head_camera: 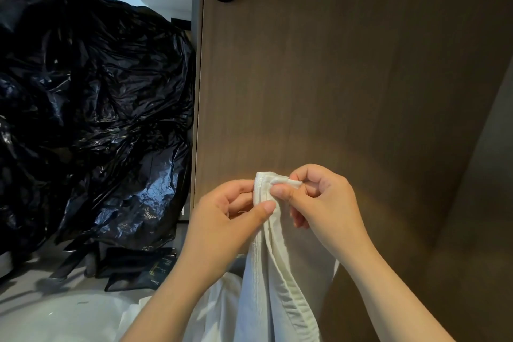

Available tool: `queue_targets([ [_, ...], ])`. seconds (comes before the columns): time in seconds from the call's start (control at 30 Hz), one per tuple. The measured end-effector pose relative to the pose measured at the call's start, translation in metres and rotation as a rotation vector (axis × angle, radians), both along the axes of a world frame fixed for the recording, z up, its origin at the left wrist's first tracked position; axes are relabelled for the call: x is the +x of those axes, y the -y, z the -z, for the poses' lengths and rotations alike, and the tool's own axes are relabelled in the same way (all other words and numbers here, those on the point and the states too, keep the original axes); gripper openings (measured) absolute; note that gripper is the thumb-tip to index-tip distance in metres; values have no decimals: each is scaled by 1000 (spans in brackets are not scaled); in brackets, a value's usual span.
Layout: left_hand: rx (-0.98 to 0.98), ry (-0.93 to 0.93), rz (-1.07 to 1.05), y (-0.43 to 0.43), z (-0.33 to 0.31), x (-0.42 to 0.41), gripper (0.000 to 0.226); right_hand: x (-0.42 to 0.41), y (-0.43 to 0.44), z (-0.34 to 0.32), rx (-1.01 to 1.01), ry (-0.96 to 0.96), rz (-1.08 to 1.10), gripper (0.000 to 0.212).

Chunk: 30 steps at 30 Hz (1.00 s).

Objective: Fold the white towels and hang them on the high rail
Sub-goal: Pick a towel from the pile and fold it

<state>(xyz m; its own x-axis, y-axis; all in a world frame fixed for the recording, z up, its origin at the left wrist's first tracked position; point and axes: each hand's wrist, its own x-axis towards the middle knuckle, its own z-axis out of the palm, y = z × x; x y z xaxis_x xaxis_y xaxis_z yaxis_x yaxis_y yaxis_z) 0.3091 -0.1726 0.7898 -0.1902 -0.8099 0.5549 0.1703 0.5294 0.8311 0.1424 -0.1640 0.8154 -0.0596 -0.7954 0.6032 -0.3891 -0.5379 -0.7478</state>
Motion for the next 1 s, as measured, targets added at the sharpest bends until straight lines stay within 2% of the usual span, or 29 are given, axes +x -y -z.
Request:
queue_targets([
  [0.13, -9, -50, -142, 5, -2, -3, 23, 3, 2, -4, 39, 15, -46, 20],
  [0.2, -12, -54, -195, 9, -3, 0, 23, -1, 1, -10, 80, -60, -36, 16],
  [0.33, -29, -39, -244, 22, -6, 14, 26, -31, -1, -27, 60, -637, 235, 40],
  [0.37, -43, -26, -244, 24, -8, 17, 26, -36, -2, -30, 28, -748, 286, 43],
  [0.43, -63, -7, -231, 28, -10, 20, 26, -43, -2, -32, -60, -845, 304, 35],
  [0.5, -73, 2, -235, 32, -10, 21, 26, -47, 0, -29, -134, -838, 238, 25],
  [0.6, -72, -6, -271, 42, -13, 23, 27, -50, 0, -23, -167, -666, 75, 26],
  [0.67, -64, -3, -287, 50, -16, 24, 26, -50, -2, -22, -160, -634, 29, 25],
  [0.73, -61, 3, -301, 57, -21, 27, 26, -55, -2, -25, -217, -708, 75, 25],
  [0.87, -128, 5, -273, 66, -37, 33, 25, -71, 0, -49, -341, -910, 302, 33],
  [1.0, -211, 25, -224, 71, -69, 32, 24, -77, 6, -79, -471, -914, 482, 34],
])
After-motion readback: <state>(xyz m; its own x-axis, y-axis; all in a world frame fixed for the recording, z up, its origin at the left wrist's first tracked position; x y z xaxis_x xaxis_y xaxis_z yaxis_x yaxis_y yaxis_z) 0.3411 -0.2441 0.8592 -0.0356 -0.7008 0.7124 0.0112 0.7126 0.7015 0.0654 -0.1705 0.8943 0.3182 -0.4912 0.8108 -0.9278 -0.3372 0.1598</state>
